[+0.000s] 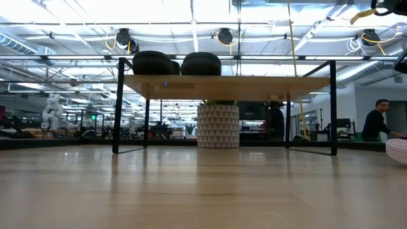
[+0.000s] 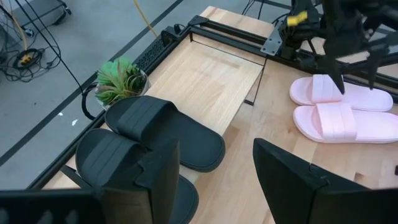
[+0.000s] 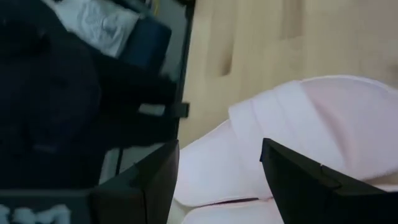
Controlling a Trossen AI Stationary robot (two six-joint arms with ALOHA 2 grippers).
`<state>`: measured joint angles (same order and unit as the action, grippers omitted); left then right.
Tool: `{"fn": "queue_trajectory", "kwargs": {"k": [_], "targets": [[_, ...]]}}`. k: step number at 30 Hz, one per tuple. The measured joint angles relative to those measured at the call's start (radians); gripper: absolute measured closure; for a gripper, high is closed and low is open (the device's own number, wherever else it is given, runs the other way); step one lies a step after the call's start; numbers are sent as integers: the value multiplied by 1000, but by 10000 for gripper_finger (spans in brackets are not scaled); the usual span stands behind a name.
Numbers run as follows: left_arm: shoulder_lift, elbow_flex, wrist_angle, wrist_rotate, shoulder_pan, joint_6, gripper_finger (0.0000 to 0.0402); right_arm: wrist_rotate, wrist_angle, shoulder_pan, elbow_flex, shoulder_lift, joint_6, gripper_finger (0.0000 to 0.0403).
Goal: Pick and place slides into the shelf
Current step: Put the left pink slipper on the shelf
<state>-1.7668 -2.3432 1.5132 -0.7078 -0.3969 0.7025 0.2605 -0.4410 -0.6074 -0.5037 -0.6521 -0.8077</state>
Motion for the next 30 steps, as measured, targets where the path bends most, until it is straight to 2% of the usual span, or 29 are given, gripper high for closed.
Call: {"fn": "queue_trajectory", "kwargs": {"k": [6, 10, 14, 19, 24, 30], "targets": [[0, 0, 0, 0, 0, 3, 197, 33, 21, -1, 0, -110, 44, 184], [0, 0, 1, 0, 0, -20, 197, 51, 46, -3, 0, -130, 17, 184], [0, 0, 1, 0, 0, -46, 197, 86, 150, -2, 0, -131, -33, 184], [0, 0, 1, 0, 0, -74, 197, 81, 282, 5, 0, -129, -73, 184], [0, 0, 1, 3, 0, -97, 197, 46, 340, 33, 0, -130, -85, 184], [0, 0, 1, 46, -2, -98, 197, 2, 362, 53, 0, -130, -247, 184]]}}
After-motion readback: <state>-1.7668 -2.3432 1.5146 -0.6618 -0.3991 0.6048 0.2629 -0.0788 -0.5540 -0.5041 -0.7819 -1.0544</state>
